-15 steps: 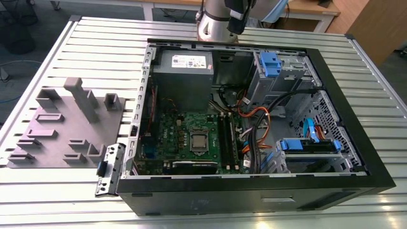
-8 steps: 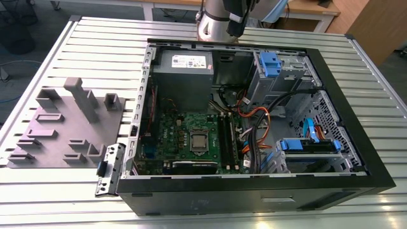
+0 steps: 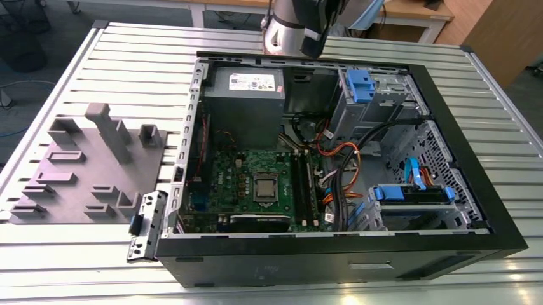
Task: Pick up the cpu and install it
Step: 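Install the first cpu locking lever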
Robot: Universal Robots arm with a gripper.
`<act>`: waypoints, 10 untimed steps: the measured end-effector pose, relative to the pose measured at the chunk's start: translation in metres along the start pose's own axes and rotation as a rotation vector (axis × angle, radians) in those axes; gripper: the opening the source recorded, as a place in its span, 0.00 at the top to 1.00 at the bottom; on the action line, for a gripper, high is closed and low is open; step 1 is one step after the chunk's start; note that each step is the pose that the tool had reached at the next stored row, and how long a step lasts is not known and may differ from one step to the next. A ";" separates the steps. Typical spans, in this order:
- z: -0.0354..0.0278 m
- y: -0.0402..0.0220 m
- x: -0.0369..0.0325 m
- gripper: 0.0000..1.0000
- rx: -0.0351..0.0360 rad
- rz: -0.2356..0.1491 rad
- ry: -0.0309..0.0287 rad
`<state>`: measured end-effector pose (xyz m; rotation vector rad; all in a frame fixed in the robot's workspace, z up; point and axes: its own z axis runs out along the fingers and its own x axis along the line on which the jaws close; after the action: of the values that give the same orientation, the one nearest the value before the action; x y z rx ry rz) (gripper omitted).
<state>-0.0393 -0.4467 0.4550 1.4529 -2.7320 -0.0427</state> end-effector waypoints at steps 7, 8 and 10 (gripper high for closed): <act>0.0127 -0.0006 -0.0004 0.89 0.0000 0.000 -0.0001; 0.0145 -0.0007 -0.0004 0.89 0.0000 0.000 0.0000; 0.0182 -0.0009 -0.0005 0.89 0.0000 0.000 0.0000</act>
<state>-0.0393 -0.4467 0.4367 1.4529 -2.7320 -0.0427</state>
